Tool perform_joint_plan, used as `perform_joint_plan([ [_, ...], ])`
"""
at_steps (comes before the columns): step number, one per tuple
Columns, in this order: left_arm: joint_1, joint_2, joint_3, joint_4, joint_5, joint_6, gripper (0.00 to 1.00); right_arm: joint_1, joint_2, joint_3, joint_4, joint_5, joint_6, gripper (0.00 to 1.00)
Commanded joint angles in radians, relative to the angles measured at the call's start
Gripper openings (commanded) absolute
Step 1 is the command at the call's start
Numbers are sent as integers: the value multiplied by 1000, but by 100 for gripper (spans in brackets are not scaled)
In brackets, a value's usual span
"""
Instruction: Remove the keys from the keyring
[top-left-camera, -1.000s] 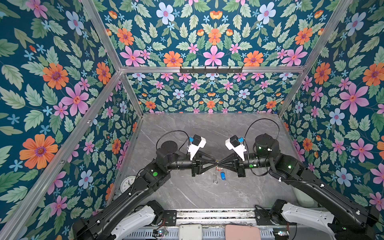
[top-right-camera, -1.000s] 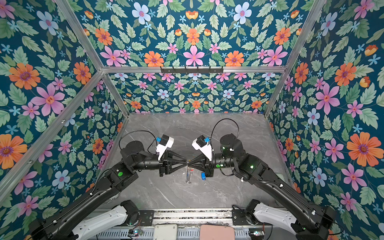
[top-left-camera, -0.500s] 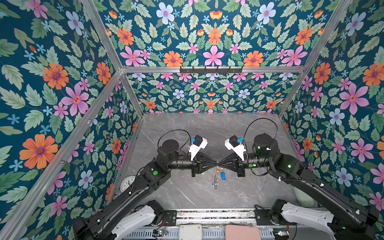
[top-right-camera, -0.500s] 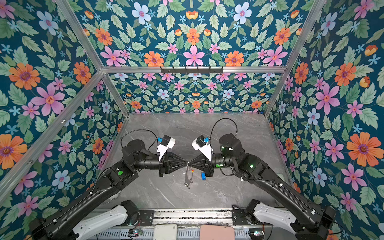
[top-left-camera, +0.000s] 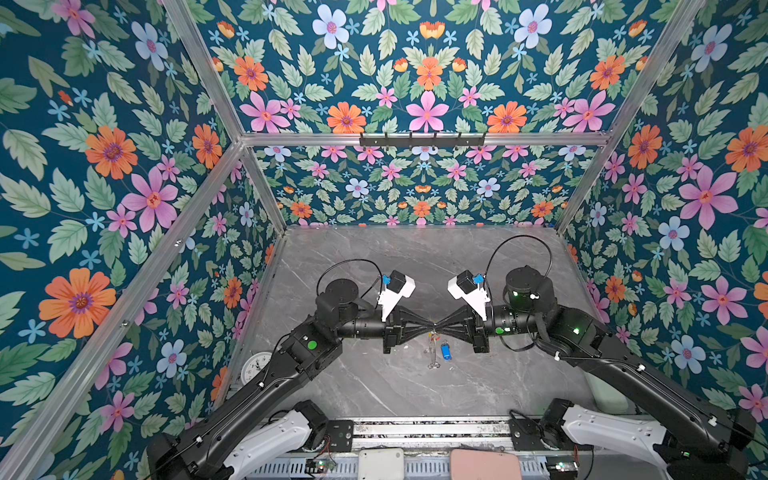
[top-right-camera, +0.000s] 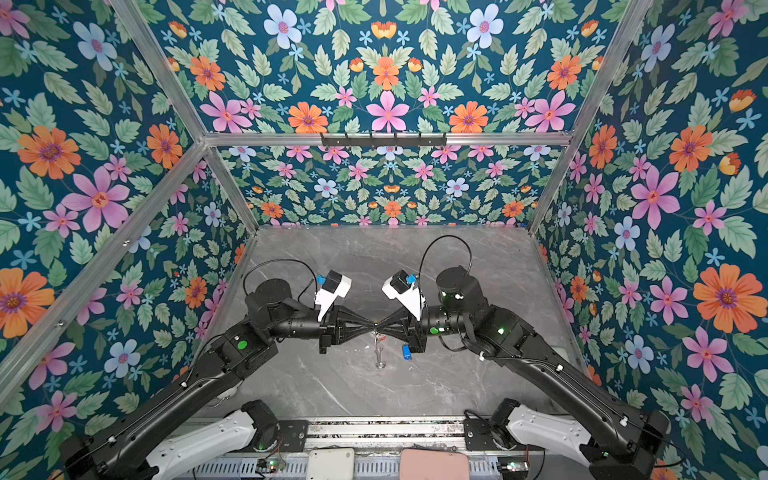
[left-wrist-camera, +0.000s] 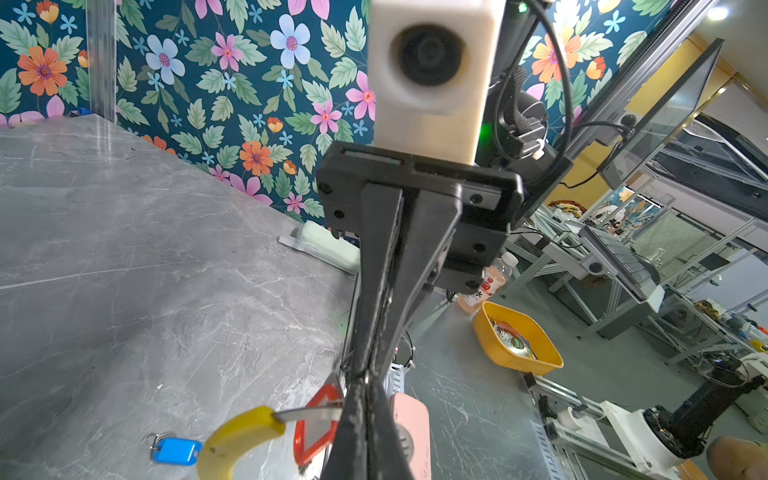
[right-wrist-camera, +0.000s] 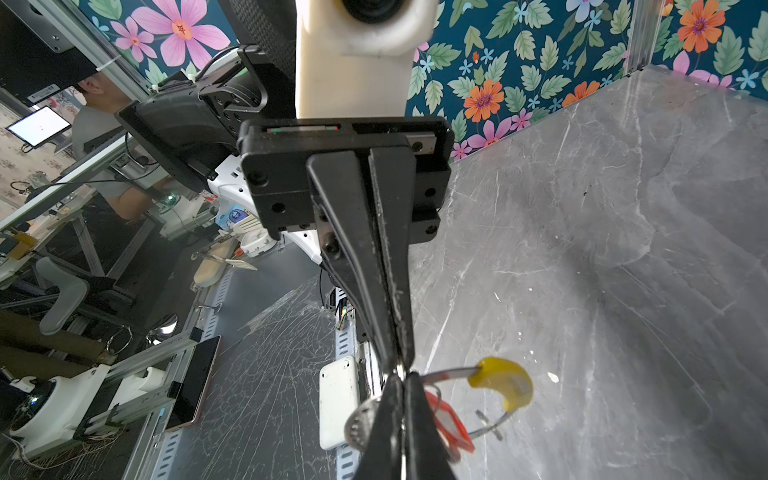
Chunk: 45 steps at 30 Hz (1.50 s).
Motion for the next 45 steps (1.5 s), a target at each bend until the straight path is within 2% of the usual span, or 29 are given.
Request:
perform_joint_plan([
  [1,0,-14,-17,73,0,6,0,0,-5,-5,77,9,25,9],
  [6,-1,-42,-45,131,-24,0,0,0,-42,-41,138,35,33,33],
  [14,-1,-93,-121,297,-54,-52,0,2,-165,-222,377,118,99,52],
  [21,0,-101,-183,468,-47,-134,0,2,-157,-280,452,51,143,57],
  [25,-2,-103,-196,493,-52,-147,0,2,-141,-294,478,6,163,56],
  [30,0,-101,-213,539,-61,-167,0,25,-118,-304,510,-32,166,52],
  [45,0,-114,-239,589,-105,-183,0,64,-71,-279,476,5,133,1],
])
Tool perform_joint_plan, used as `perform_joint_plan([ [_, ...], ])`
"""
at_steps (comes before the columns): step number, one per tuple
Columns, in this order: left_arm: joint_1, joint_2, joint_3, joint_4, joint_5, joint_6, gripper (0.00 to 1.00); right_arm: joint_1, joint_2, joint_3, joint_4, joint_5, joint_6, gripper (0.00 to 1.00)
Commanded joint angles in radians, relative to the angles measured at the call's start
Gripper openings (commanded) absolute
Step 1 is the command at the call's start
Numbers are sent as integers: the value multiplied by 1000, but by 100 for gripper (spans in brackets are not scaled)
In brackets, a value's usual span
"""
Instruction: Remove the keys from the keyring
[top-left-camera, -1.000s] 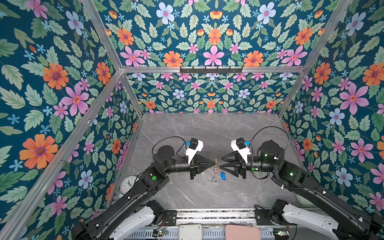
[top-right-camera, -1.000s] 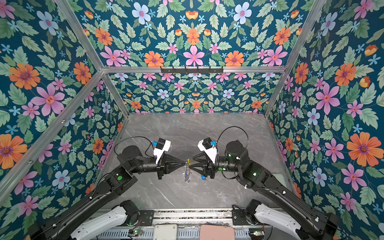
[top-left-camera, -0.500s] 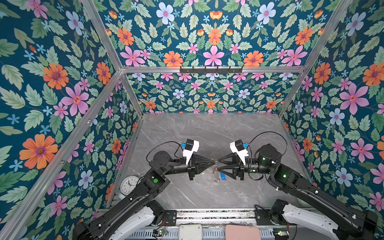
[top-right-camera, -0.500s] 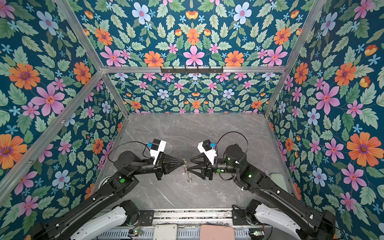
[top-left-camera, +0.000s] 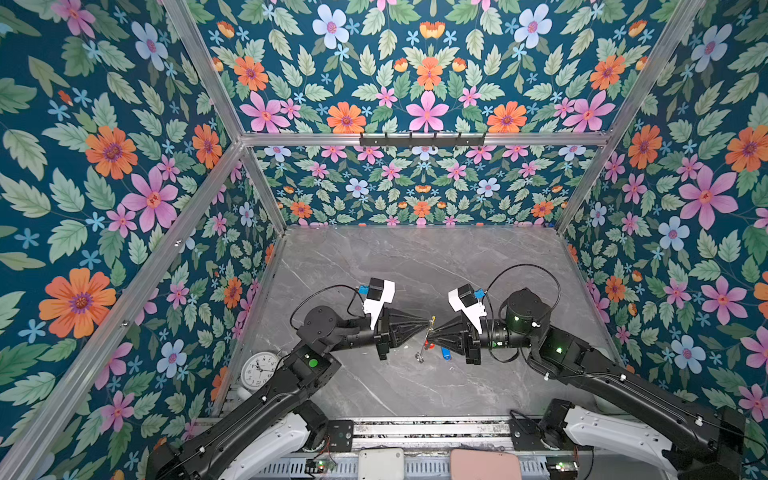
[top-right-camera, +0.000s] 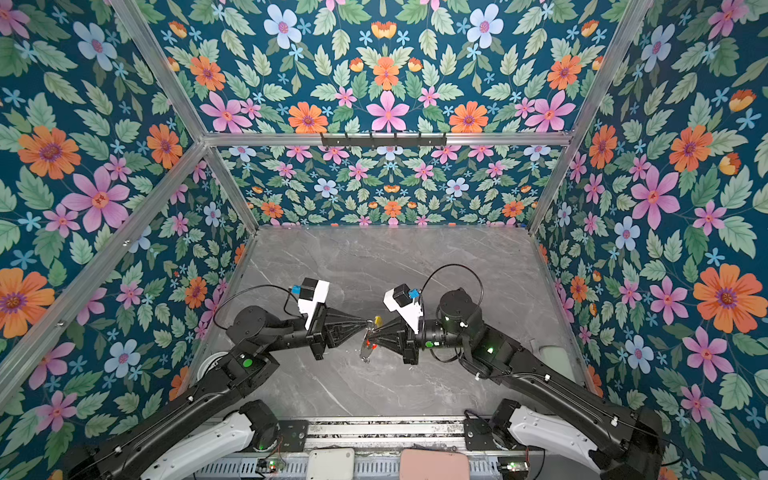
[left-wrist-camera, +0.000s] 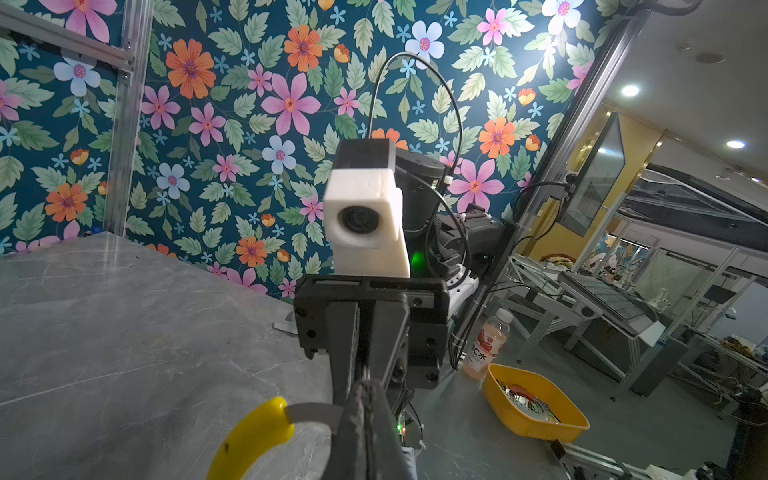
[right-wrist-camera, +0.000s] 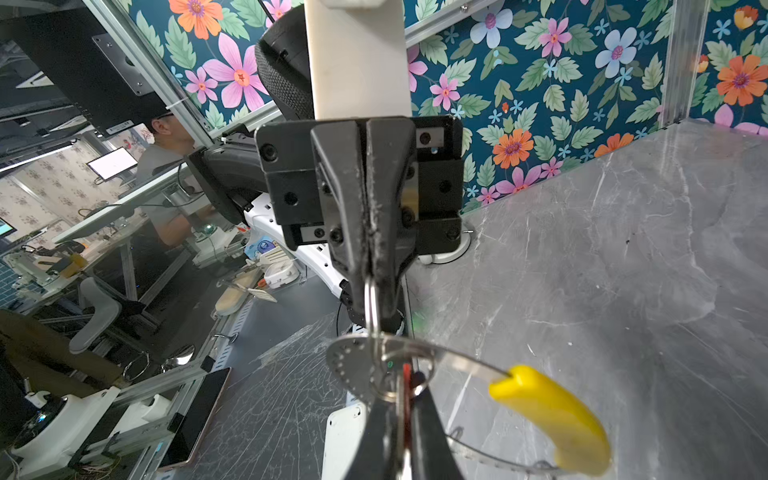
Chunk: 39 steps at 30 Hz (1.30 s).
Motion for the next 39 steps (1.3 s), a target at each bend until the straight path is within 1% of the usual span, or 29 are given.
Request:
perform_joint_plan([
  [1,1,-4,-2,62,-19,-5,0,3,5,9,12,7,-17,0],
  [21,-1,-1,-44,190,-53,-71,0,23,72,60,-39,-34,-50,0],
  [26,-1,-8,-47,188,-54,-68,0,24,71,59,-39,-21,-49,0],
  [35,-1,-34,-52,141,-56,-43,0,23,18,49,-70,13,-51,0],
  [36,-2,-36,-52,139,-54,-42,0,24,15,49,-71,11,-47,8],
  [37,0,-36,-52,139,-54,-41,0,24,15,51,-78,10,-47,23],
  [38,-1,-36,-52,138,-52,-41,0,23,12,53,-86,18,-49,36],
  [39,0,-37,-52,139,-50,-39,0,24,9,55,-93,24,-51,43],
])
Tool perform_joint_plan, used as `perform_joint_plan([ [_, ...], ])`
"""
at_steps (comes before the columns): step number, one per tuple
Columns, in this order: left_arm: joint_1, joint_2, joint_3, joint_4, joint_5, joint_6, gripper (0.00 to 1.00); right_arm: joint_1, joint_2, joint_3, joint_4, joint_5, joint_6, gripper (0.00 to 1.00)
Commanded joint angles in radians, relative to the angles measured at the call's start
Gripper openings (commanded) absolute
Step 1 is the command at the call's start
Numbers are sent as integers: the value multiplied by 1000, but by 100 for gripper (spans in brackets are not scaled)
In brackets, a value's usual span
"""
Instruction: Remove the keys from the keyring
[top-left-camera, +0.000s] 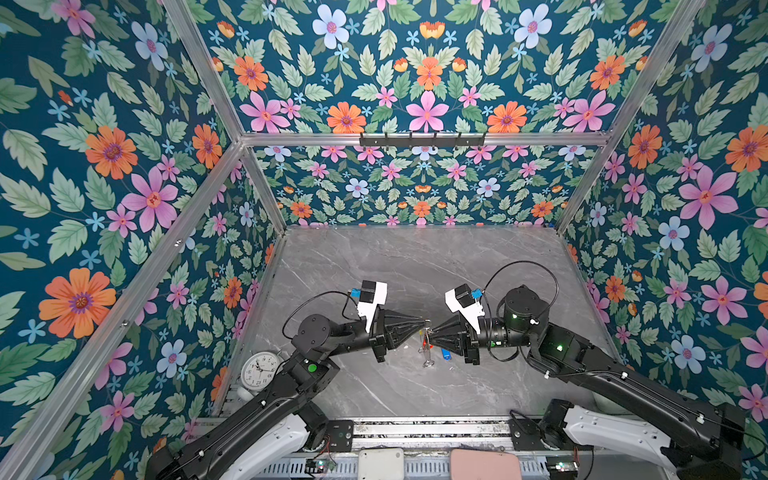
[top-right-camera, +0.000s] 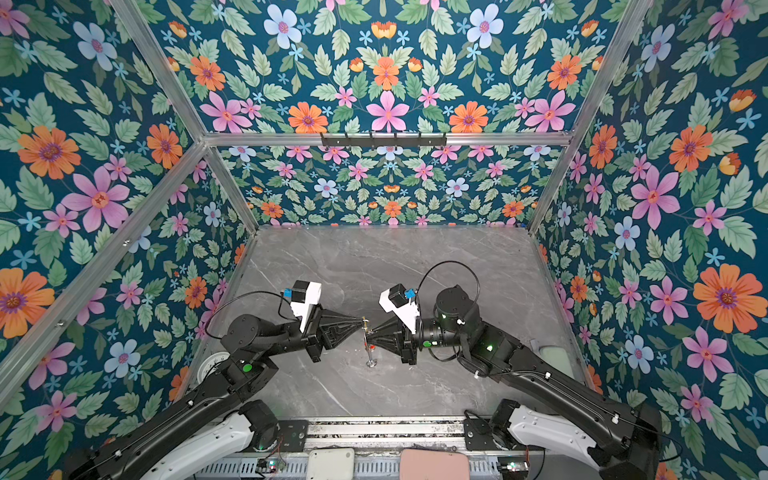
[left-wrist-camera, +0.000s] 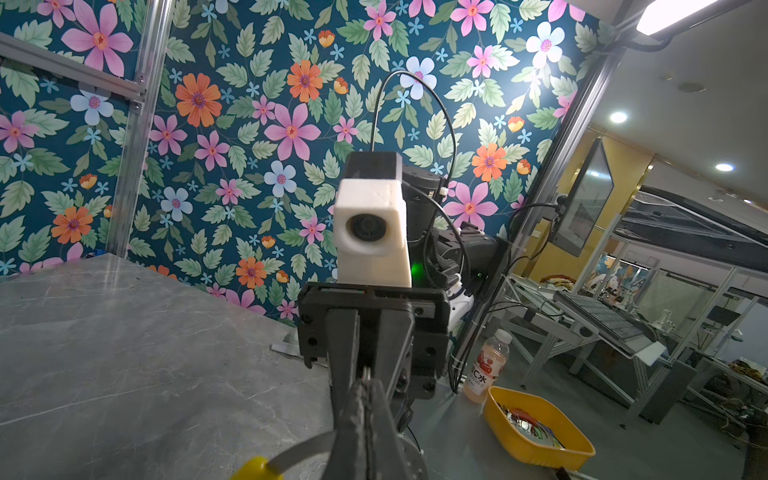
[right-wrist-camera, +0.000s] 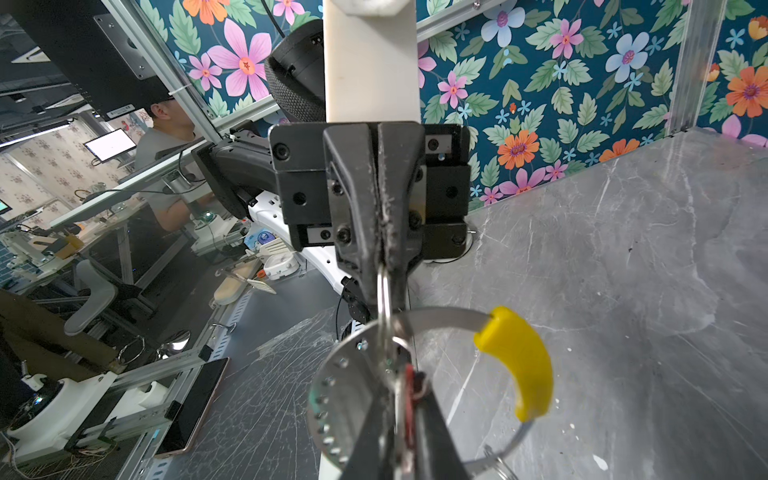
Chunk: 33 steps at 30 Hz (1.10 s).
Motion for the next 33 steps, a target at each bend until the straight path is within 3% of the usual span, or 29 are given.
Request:
perform_joint_plan([
  [1,0,-3,0,36,-11,16,0,2,-13,3,-31,21,-8,45],
  [9,-1,-3,1,18,-13,33,0,2,-102,-7,-46,138,-37,47],
  [14,0,-3,-6,16,-22,43,0,1,-142,-35,63,241,3,49],
  [25,-1,2,-17,35,-33,42,0,2,-52,-21,223,155,107,47],
  [33,0,-3,-23,36,-47,45,0,1,-39,-32,235,125,128,29],
])
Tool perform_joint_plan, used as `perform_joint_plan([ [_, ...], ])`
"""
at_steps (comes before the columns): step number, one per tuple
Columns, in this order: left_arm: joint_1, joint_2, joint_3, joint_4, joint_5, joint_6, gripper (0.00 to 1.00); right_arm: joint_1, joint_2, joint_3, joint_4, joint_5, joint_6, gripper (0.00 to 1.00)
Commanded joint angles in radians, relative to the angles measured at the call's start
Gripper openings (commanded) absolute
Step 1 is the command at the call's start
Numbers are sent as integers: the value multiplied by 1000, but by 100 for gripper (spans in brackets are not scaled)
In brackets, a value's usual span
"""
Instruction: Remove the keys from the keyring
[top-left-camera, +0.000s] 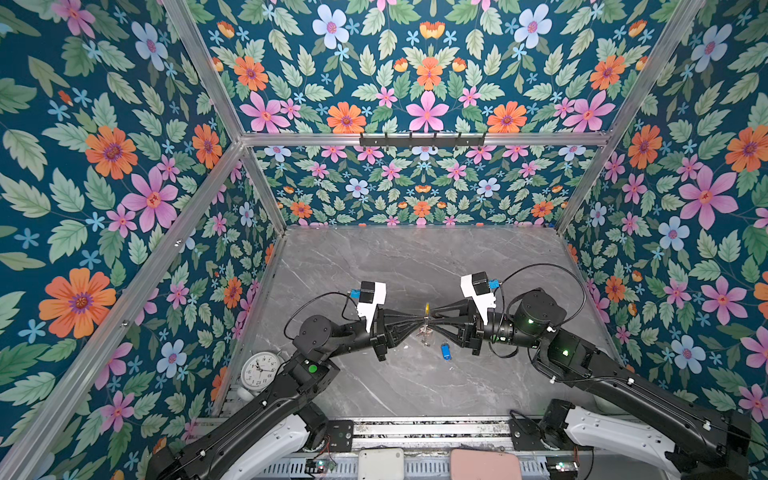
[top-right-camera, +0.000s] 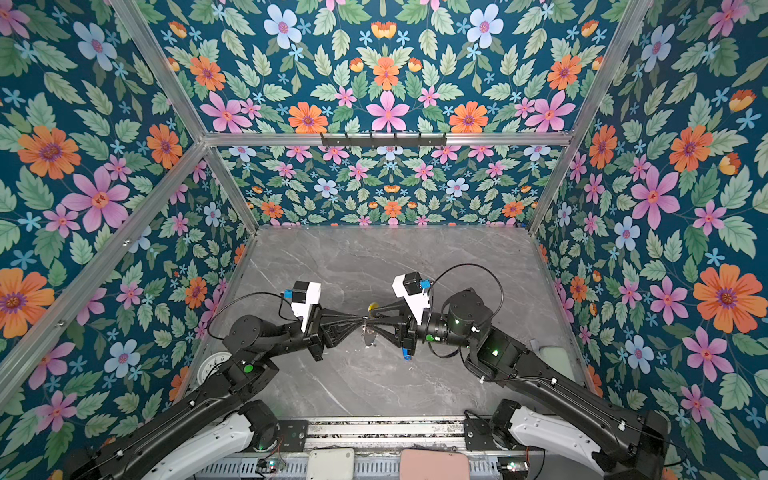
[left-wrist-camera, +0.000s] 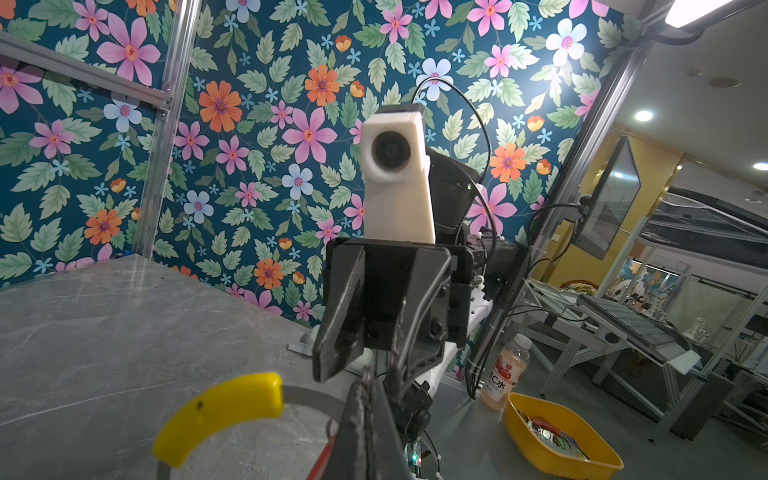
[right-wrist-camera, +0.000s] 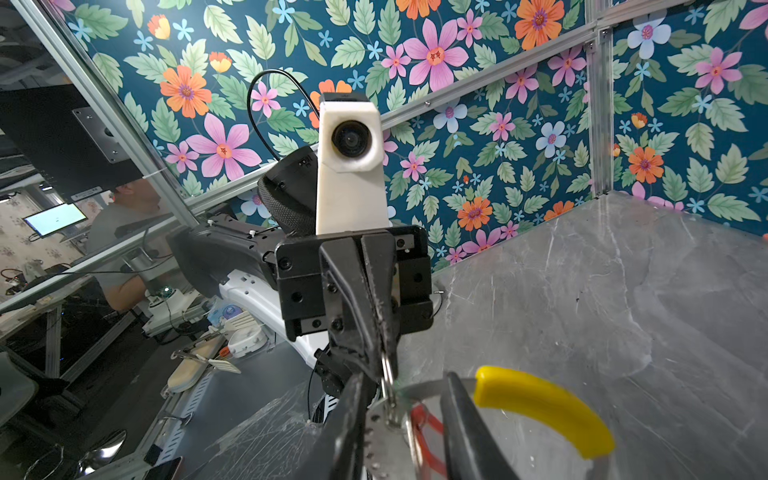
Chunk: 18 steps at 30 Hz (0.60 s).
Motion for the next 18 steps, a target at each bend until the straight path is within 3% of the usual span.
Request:
perform_joint_plan([
  [1,0,-1,0,38,-5,16,0,0,4,-2,52,-29,23,28],
  [18,0,-5,-3,37,-17,17,0,0,10,-10,35,-46,24,0],
])
